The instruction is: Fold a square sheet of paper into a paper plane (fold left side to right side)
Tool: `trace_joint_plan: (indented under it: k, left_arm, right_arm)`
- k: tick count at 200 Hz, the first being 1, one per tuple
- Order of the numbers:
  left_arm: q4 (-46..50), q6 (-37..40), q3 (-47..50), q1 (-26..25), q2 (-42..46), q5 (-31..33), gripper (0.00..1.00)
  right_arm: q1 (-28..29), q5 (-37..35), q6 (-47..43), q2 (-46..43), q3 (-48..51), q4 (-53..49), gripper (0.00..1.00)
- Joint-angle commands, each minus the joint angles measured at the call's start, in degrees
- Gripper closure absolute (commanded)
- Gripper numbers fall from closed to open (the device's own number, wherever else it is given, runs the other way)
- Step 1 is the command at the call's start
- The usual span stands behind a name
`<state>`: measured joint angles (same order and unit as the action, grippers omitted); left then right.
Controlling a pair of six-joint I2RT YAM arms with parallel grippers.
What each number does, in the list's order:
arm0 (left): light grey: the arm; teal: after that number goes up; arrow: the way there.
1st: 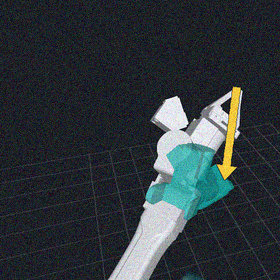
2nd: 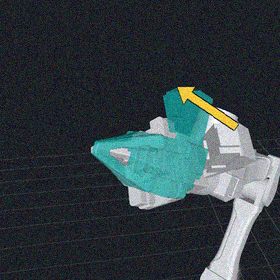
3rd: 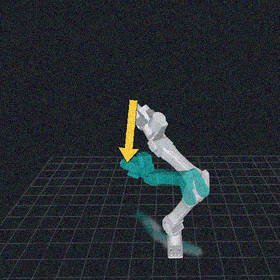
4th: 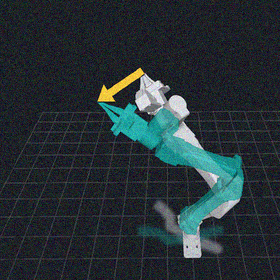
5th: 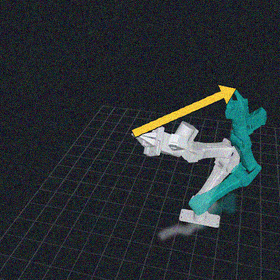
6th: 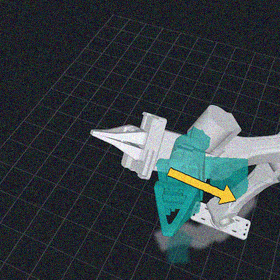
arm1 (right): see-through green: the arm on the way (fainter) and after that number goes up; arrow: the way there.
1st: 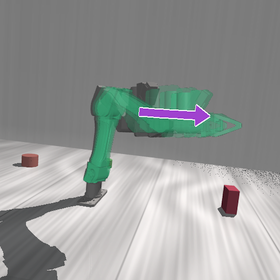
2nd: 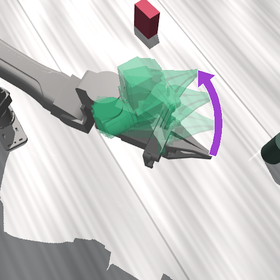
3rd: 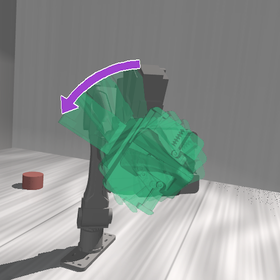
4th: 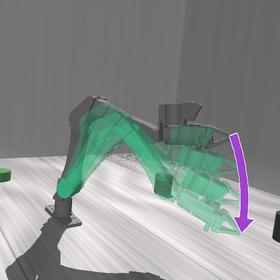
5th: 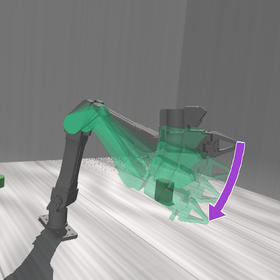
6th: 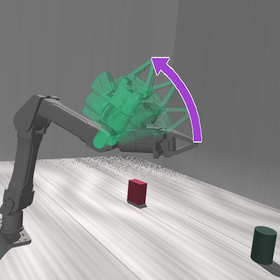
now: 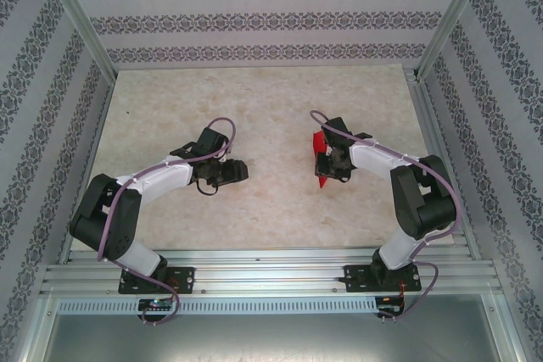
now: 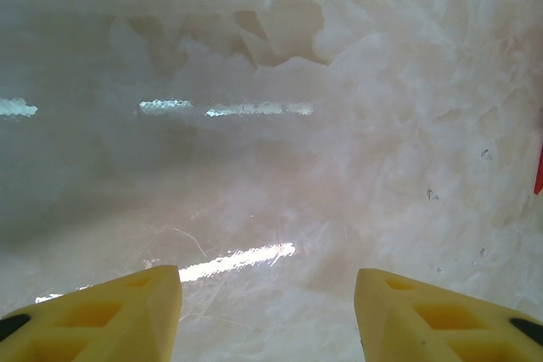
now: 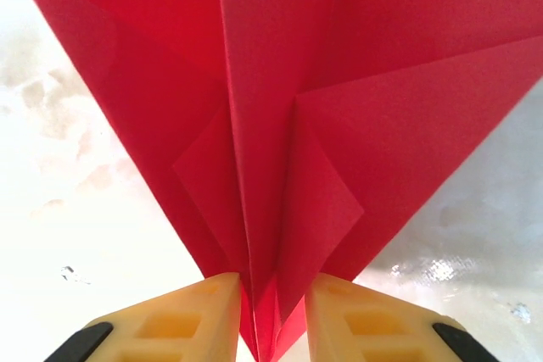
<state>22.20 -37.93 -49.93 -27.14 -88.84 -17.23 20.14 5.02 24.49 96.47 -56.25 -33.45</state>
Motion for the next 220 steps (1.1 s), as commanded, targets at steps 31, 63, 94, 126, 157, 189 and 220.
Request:
trace_joint_plan:
  k: [31,63,94,126,157,189,220]
  left_arm:
    - [0.3,0.1,-1.5,-0.8,-0.6,-0.1,0.43]
    - [0.6,0.3,-1.9,-0.8,-0.9,-0.2,0.43]
    - [1.0,0.4,-2.0,-0.7,-0.8,0.0,0.43]
    - [1.2,0.7,-1.8,-0.7,1.2,1.5,0.42]
    - [2.4,1.8,-1.7,-0.6,5.8,5.2,0.39]
    - [4.8,3.1,-1.7,-0.6,11.1,10.3,0.30]
    - [6.4,3.9,-0.7,-0.5,15.9,14.0,0.20]
  right_arm:
    - [0.1,-0.1,-0.1,3.0,-3.0,1.0,0.73]
    - [0.1,-0.5,-0.3,4.5,-4.7,1.1,0.74]
    - [0.1,-1.4,-0.6,6.1,-6.1,0.8,0.79]
    - [0.1,-3.5,-1.9,7.1,-8.8,-0.9,0.87]
    - [0.0,-6.0,-4.7,7.3,-14.7,-5.1,0.96]
    - [-0.9,-6.3,-7.5,11.7,-23.8,-8.9,0.96]
    - [-2.1,-6.8,-10.4,19.7,-35.2,-11.6,0.96]
